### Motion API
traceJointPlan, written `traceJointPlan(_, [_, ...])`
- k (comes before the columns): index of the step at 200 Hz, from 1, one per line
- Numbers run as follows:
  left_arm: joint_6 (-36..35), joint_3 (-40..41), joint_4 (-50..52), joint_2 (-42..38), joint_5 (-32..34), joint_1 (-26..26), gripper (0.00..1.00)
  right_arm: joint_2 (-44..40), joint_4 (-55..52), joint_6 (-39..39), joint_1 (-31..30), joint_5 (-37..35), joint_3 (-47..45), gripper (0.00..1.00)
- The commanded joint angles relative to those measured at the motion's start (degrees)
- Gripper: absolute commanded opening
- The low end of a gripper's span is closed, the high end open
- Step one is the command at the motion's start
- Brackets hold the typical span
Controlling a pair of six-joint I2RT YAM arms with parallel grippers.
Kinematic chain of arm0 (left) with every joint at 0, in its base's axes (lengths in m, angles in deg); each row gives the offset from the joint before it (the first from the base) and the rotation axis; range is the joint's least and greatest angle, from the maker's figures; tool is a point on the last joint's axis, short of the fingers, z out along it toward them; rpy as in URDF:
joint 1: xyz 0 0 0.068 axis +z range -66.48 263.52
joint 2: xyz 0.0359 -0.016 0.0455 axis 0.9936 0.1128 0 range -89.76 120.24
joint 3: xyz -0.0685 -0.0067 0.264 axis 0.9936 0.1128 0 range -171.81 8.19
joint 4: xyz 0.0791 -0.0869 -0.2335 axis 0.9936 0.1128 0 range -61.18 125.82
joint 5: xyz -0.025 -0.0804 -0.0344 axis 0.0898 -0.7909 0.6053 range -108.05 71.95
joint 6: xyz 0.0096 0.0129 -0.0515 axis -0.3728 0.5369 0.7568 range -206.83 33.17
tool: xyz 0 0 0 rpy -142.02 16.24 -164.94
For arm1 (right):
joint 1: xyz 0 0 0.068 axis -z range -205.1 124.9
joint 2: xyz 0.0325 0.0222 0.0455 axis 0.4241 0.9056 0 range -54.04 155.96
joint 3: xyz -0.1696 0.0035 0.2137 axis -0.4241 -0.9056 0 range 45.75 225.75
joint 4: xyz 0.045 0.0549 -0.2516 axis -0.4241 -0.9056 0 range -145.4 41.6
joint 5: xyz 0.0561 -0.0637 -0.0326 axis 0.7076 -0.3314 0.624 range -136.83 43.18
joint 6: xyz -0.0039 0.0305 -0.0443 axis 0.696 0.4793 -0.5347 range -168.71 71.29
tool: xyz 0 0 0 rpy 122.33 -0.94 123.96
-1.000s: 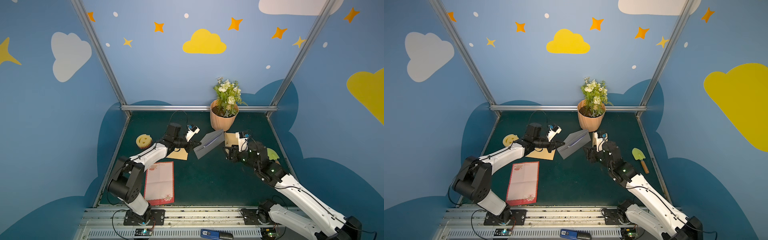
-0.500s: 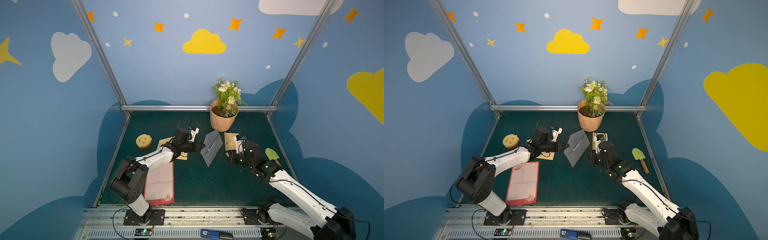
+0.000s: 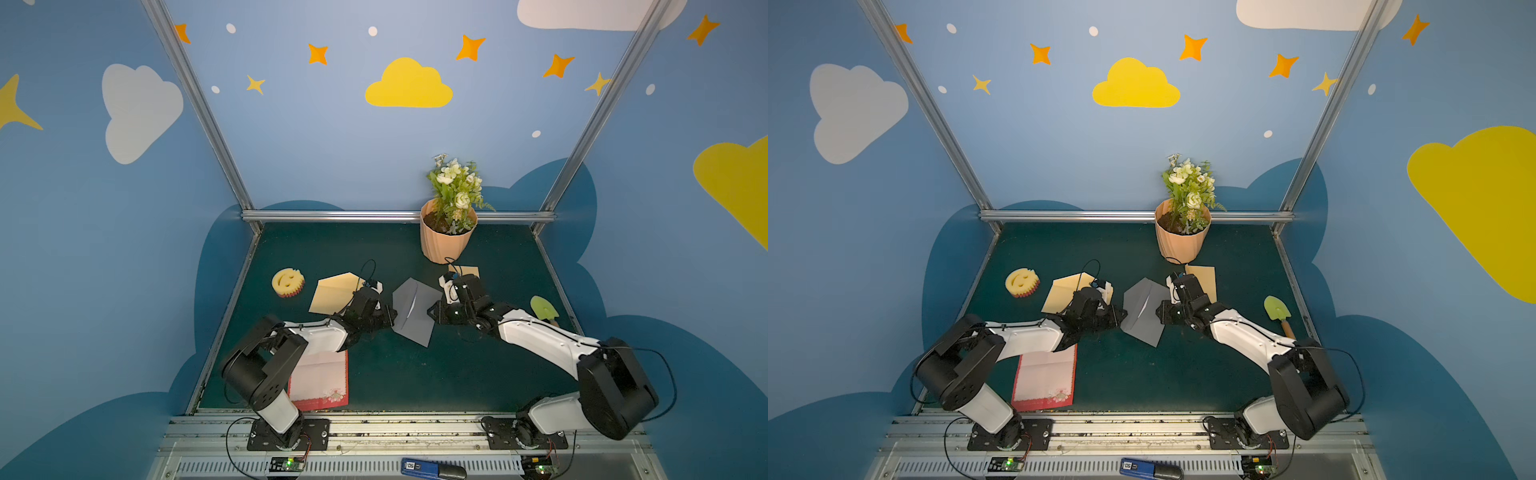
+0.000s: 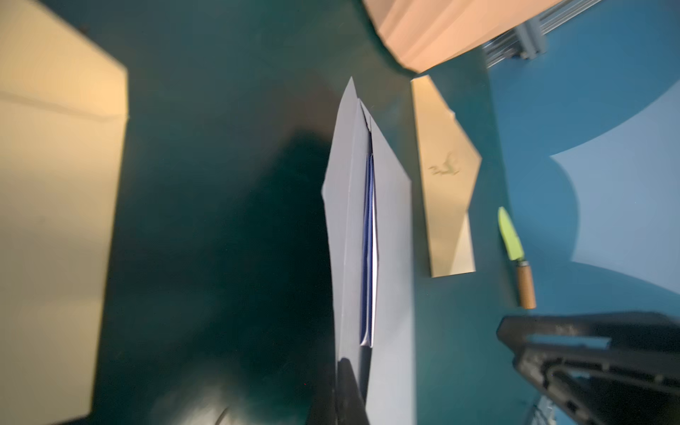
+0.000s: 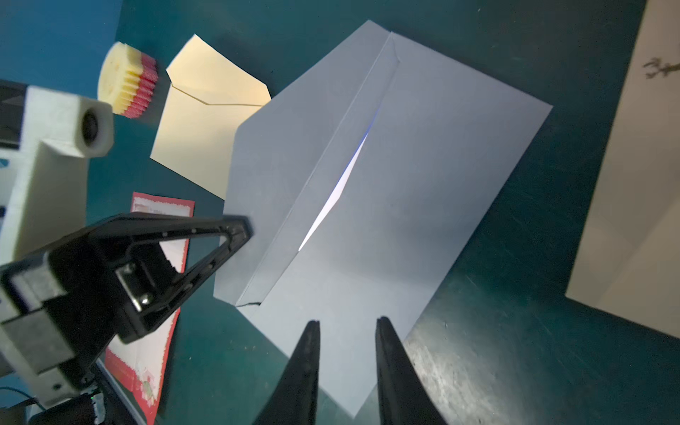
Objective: Fold the letter paper in half and place it into the envelope
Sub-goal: Place the envelope at the center of the board.
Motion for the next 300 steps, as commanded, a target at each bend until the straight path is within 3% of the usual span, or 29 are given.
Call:
traceJointPlan(1, [1.7, 2.7, -2.4, 0.6, 6.6, -1.0, 0.06, 3.3, 4.2, 0.7, 0.1, 3.0, 1.4, 0.21])
traceJointPlan(58, [4.7, 3.6, -9.7, 6.6, 1.2, -1.1, 0.14, 11.0, 6.8, 1.8, -0.2, 3.6, 1.1, 0.14])
traceJointPlan(95, [4.8, 3.5, -8.4, 2.5, -0.3, -0.1, 0.49, 13.1, 6.7, 1.7, -0.3, 2.6, 1.2, 0.11])
traceJointPlan(114, [4.8, 3.0, -2.1, -2.8, 1.0, 1.8, 0.55, 13.8, 6.5, 1.6, -0.3, 2.6, 1.3, 0.09])
traceJointPlan(143, [4.3, 1.6, 10.5, -8.8, 5.5, 5.2, 0.52, 13.9, 6.8, 1.5, -0.4, 2.6, 1.0, 0.06])
traceJointPlan(171, [2.8, 0.1, 15.8, -7.8, 7.1, 6.5, 0.48, 14.0, 7.0, 1.2, -0.4, 2.8, 1.0, 0.02])
traceJointPlan(246, [3.8, -4.7, 10.8, 5.1, 4.1, 6.2, 0.44, 14.7, 7.1, 0.9, -0.8, 3.3, 1.2, 0.00])
traceJointPlan(300, [2.3, -8.9, 11.7, 8.2, 0.9, 3.7, 0.42, 15.2, 7.8, 1.1, -0.8, 3.7, 1.2, 0.00])
